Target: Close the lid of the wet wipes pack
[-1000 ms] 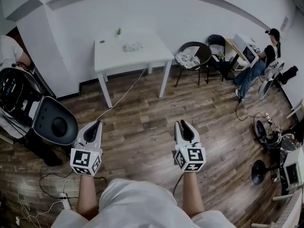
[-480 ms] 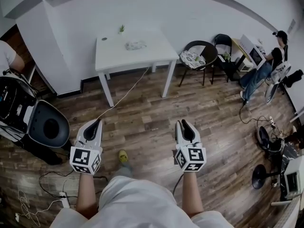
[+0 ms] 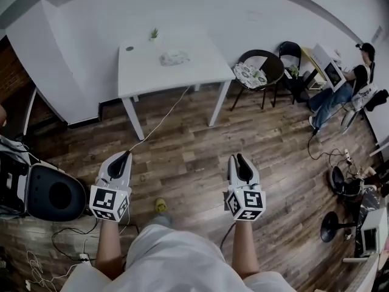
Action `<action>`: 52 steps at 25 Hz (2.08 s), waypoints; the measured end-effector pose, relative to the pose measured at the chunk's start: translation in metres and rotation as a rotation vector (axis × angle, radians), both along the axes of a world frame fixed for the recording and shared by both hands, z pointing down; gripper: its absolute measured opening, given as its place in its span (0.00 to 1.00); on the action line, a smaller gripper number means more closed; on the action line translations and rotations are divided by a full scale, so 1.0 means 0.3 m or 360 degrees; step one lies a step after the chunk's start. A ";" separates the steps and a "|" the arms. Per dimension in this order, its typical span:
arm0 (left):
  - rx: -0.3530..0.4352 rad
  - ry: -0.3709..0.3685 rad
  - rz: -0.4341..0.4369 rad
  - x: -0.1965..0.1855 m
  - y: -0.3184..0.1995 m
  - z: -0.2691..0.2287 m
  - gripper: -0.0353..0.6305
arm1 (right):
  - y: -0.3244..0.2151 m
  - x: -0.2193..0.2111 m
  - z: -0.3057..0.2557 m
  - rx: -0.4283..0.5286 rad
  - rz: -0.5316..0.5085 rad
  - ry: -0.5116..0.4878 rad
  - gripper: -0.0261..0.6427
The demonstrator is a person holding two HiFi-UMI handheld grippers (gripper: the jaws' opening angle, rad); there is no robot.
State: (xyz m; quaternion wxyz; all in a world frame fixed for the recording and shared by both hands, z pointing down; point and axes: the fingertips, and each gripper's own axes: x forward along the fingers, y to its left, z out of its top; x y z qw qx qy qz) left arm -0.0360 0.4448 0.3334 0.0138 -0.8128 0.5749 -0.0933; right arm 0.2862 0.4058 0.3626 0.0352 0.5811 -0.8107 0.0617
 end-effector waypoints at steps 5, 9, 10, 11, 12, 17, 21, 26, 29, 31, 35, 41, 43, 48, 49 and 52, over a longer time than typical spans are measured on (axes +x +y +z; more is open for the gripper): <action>-0.0025 0.0030 -0.0005 -0.149 -0.209 0.011 0.05 | -0.206 -0.111 0.000 -0.0034 0.0041 0.0019 0.16; -0.0015 0.0053 0.0012 -0.256 -0.340 0.010 0.05 | -0.339 -0.216 -0.021 -0.0025 0.0055 0.0050 0.16; -0.0012 0.0061 0.0015 -0.281 -0.368 0.010 0.05 | -0.364 -0.239 -0.026 -0.0019 0.0060 0.0057 0.16; -0.0009 0.0069 0.0014 -0.306 -0.394 0.014 0.05 | -0.385 -0.262 -0.029 -0.0013 0.0064 0.0065 0.16; -0.0009 0.0079 0.0015 -0.328 -0.417 0.018 0.05 | -0.402 -0.283 -0.029 -0.0009 0.0067 0.0071 0.16; -0.0002 0.0078 0.0061 -0.372 -0.520 0.032 0.05 | -0.487 -0.343 -0.023 -0.0011 0.0079 0.0082 0.16; -0.0002 0.0089 0.0080 -0.396 -0.591 0.045 0.05 | -0.564 -0.391 -0.013 -0.0013 0.0064 0.0089 0.16; 0.0004 0.0089 0.0052 -0.423 -0.681 0.050 0.05 | -0.686 -0.440 -0.019 0.0009 0.0007 0.0111 0.16; 0.0005 0.0088 0.0025 -0.435 -0.741 0.076 0.05 | -0.767 -0.453 -0.007 0.0029 -0.0018 0.0102 0.16; 0.0007 0.0083 0.0005 -0.438 -0.802 0.084 0.05 | -0.841 -0.449 -0.001 0.0039 -0.0026 0.0091 0.16; 0.0006 0.0061 -0.0024 -0.412 -0.976 0.085 0.05 | -1.037 -0.411 0.014 0.0036 -0.0045 0.0067 0.16; -0.0060 0.0043 -0.0066 -0.355 -1.284 0.116 0.05 | -1.387 -0.355 0.059 -0.0026 -0.0089 0.0046 0.16; -0.0094 0.0049 -0.0095 -0.332 -1.387 0.128 0.05 | -1.505 -0.342 0.063 -0.0045 -0.0129 0.0041 0.16; -0.0146 0.0057 -0.0159 -0.262 -1.620 0.144 0.05 | -1.777 -0.351 0.079 -0.0084 -0.0275 0.0055 0.16; -0.0149 0.0053 -0.0174 -0.252 -1.662 0.147 0.05 | -1.830 -0.351 0.083 -0.0091 -0.0298 0.0056 0.16; -0.0164 0.0048 -0.0226 -0.241 -1.780 0.155 0.05 | -1.981 -0.363 0.088 -0.0103 -0.0369 0.0069 0.16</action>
